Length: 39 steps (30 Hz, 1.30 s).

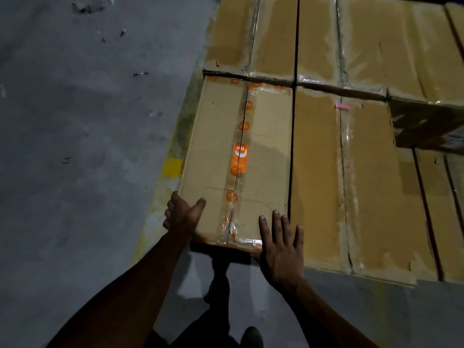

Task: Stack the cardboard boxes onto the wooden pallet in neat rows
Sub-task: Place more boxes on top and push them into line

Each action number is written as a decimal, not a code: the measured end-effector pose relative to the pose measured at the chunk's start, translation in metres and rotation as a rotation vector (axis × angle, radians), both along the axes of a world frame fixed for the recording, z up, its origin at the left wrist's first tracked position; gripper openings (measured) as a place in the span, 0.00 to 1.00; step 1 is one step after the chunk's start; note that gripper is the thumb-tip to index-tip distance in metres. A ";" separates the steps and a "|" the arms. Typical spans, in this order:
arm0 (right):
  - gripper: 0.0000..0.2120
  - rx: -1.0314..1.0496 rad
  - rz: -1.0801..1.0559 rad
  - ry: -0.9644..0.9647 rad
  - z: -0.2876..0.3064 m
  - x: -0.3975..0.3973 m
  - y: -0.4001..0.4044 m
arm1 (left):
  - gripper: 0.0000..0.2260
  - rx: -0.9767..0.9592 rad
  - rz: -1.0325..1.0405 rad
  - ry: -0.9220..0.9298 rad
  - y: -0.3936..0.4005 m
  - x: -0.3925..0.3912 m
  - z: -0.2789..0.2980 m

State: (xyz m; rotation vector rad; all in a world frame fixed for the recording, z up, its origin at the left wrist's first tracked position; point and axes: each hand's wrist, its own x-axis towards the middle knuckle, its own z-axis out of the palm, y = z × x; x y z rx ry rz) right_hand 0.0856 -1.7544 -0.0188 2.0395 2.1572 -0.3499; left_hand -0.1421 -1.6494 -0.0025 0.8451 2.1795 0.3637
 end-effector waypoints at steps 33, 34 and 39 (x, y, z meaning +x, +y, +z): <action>0.56 -0.011 -0.890 0.268 0.027 -0.033 0.321 | 0.50 0.106 0.043 -0.605 0.383 -0.015 -0.090; 0.57 -0.017 -0.896 0.275 0.028 -0.032 0.336 | 0.52 0.141 0.057 -0.616 0.411 -0.014 -0.111; 0.63 -0.034 -0.904 0.309 0.036 -0.018 0.389 | 0.57 0.169 0.182 -0.618 0.480 -0.009 -0.135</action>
